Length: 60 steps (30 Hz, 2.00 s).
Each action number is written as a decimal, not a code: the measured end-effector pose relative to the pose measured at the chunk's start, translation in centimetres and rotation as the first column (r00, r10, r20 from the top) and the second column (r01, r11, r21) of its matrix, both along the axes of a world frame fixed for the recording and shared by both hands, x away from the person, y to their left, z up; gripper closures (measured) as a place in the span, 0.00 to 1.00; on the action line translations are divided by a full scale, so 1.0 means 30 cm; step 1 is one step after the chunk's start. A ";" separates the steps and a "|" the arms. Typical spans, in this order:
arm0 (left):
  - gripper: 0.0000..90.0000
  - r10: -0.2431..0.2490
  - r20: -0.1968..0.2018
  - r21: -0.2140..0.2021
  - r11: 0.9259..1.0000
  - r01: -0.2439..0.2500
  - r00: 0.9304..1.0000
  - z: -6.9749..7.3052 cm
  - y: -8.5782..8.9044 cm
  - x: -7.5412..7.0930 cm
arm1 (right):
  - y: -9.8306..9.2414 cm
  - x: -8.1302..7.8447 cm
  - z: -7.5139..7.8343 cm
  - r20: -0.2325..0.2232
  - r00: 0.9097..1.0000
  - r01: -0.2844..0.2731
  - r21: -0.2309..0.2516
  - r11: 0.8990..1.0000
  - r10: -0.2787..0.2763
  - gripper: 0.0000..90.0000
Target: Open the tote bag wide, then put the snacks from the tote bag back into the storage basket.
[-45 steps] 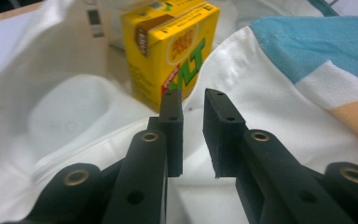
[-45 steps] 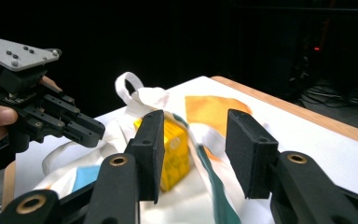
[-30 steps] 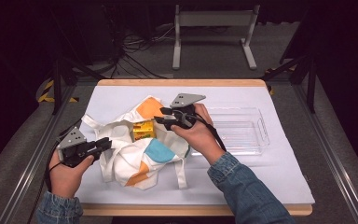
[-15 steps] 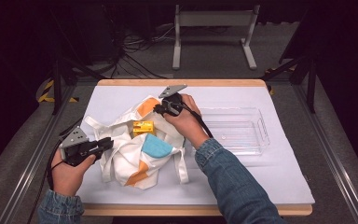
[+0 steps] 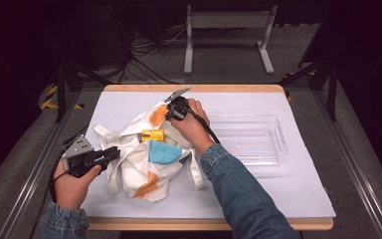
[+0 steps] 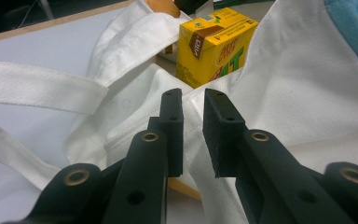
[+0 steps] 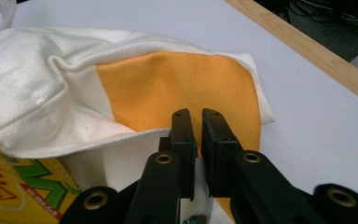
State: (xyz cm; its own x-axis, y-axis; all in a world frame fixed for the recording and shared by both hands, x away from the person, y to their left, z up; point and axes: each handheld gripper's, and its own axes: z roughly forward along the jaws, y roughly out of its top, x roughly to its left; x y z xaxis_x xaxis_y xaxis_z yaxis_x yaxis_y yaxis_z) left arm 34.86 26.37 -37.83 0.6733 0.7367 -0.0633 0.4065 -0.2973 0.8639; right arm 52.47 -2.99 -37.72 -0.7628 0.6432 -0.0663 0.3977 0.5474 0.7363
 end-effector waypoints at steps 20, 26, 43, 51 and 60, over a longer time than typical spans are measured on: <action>0.86 -0.238 0.053 -0.021 0.971 0.240 0.970 0.071 -0.237 -0.062 | -0.171 -0.173 0.168 0.120 0.993 -0.038 0.261 0.965 0.007 0.69; 0.90 -0.240 -0.021 0.056 0.969 0.240 0.971 -0.031 -0.328 0.025 | -0.187 -0.213 0.186 0.137 0.990 -0.062 0.278 0.959 0.024 0.69; 0.83 -0.219 -0.138 0.058 0.972 0.229 0.966 -0.099 -0.318 0.050 | -0.224 -0.246 0.199 0.152 0.988 -0.068 0.306 0.949 0.021 0.69; 0.78 -0.201 -0.053 0.019 0.979 0.202 0.978 -0.010 -0.227 0.026 | -0.233 -0.252 0.205 0.150 0.987 -0.109 0.323 0.940 0.064 0.68; 0.68 -0.231 -0.033 0.005 0.973 0.231 0.973 0.053 -0.127 0.011 | -0.231 -0.266 0.227 0.144 0.971 -0.227 0.325 0.918 0.189 0.65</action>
